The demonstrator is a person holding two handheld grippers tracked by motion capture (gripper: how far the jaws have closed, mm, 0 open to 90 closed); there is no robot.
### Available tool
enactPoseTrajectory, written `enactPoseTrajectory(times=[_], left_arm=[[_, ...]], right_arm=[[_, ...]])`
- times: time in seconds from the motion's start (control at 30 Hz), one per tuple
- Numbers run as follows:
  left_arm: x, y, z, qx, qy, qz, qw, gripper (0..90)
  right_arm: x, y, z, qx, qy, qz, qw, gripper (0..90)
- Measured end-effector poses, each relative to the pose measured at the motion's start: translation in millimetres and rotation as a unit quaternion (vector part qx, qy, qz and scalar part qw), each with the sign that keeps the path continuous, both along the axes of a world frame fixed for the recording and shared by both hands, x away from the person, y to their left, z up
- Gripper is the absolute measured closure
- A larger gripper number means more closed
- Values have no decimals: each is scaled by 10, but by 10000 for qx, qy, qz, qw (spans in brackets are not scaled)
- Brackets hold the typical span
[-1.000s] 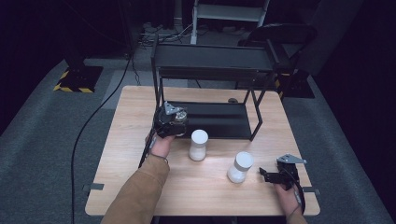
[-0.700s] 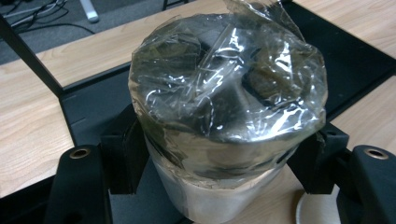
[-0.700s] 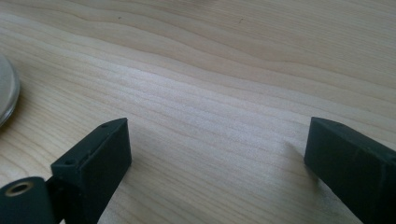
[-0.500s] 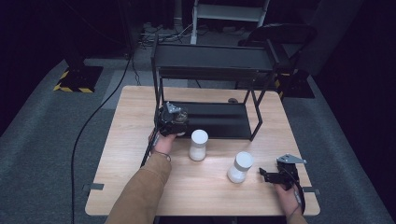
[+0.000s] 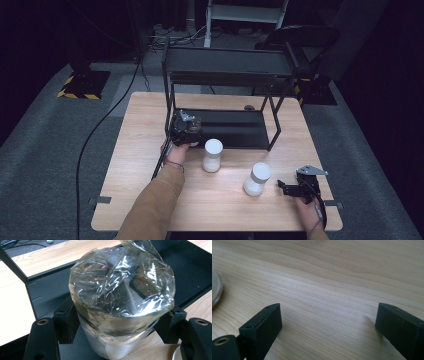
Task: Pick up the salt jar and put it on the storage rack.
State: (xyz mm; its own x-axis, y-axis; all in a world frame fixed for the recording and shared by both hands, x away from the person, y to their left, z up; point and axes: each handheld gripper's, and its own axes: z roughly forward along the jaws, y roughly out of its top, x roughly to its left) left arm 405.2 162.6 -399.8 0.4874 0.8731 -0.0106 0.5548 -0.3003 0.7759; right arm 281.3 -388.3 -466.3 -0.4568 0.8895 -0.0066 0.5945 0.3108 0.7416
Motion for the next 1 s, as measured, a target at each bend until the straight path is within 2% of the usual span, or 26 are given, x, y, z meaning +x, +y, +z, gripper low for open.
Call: enactPoseTrajectory(times=[0.33, 0.43, 0.73, 0.83, 0.9, 1.0], left_arm=[[44, 67, -81, -209, 23, 84, 9997, 298], [46, 40, -74, -135, -8, 66, 9999, 298], [49, 35, -107, -143, -83, 84, 9998, 297], [55, 21, -115, -41, -97, 67, 9999, 296], [55, 23, -112, -53, -95, 60, 9999, 294], [41, 55, -114, -199, -140, 61, 9997, 265]], right_arm=[[0, 0, 0, -1, 1, 3, 10000, 65], [1, 0, 1, 0, 4, 6, 10000, 64], [2, -1, 1, 0, 5, 12, 10000, 62], [3, -1, 1, 0, 6, 12, 10000, 62], [3, -1, 1, -2, 6, 15, 10000, 61], [3, -1, 1, -1, 7, 15, 10000, 61]])
